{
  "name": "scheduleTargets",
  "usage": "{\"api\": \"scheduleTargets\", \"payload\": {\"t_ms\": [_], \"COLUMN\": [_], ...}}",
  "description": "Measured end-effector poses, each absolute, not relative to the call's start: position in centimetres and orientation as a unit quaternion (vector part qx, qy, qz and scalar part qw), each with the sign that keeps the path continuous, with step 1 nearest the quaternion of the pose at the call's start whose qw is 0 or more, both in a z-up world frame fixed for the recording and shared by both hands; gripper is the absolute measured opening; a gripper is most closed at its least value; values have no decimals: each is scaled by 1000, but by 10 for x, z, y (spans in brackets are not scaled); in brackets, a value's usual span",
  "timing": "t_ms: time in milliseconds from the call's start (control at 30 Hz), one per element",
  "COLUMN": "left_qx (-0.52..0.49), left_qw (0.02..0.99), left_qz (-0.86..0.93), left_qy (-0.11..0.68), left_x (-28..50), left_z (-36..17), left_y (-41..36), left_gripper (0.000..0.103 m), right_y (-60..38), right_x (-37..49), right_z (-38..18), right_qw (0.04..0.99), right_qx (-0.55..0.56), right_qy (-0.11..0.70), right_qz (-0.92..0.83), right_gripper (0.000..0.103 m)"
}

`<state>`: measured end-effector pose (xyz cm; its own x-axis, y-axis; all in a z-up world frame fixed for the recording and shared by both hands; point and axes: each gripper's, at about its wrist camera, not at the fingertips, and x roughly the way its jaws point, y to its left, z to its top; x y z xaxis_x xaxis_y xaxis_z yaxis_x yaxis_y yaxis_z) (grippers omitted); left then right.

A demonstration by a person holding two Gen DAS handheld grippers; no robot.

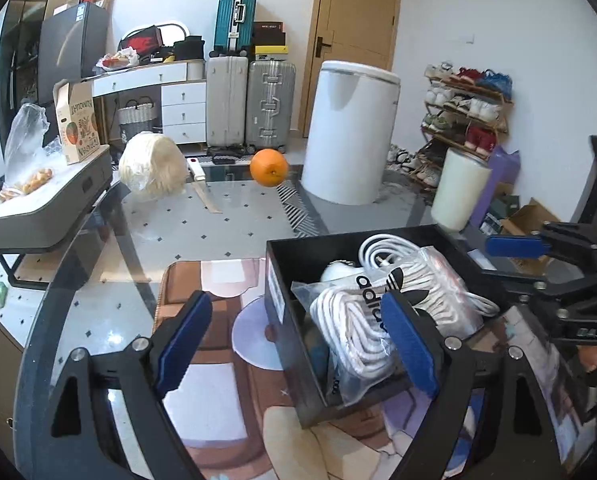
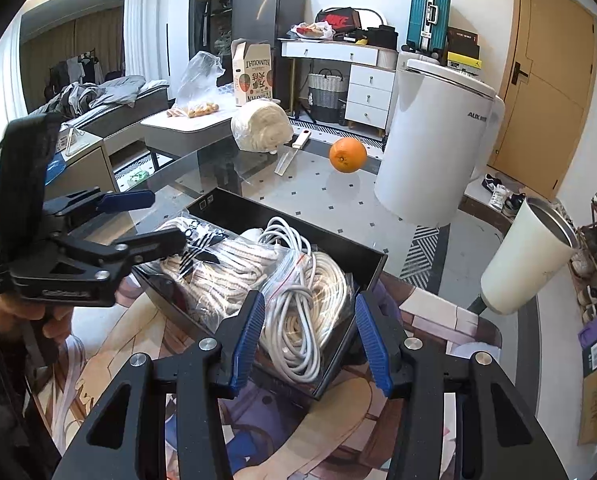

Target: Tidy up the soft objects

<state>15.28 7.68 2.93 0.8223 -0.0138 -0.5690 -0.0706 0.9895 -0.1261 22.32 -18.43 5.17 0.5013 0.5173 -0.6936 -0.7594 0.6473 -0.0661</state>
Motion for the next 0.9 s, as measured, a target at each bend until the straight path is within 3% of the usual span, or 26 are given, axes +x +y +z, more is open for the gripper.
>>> {"api": "scheduleTargets", "payload": {"t_ms": [133,333,400,467,600,667,900], "left_qx": [-75,-92,-95,-93,-85,-80,-52], "left_qw": [950,948,949,951,956,959,967], "left_qz": [18,23,18,13,12,10,16], "left_qy": [302,303,301,294,280,273,250], "left_x": [156,146,140,132,117,110,88], "left_z": [22,24,26,29,34,35,34], "left_y": [78,79,77,74,64,60,43], "left_gripper": [89,98,99,103,103,103,103], "right_y": [-191,-205,-209,-212,-219,-219,-220], "right_x": [218,204,198,193,181,175,159], "right_z": [47,40,39,40,39,39,35], "right_qw": [848,852,855,860,868,875,887], "right_qx": [-172,-151,-141,-128,-111,-110,-82], "right_qy": [333,337,334,328,316,304,273], "right_qz": [374,371,370,369,367,361,362], "right_gripper": [49,61,69,84,90,99,102]}}
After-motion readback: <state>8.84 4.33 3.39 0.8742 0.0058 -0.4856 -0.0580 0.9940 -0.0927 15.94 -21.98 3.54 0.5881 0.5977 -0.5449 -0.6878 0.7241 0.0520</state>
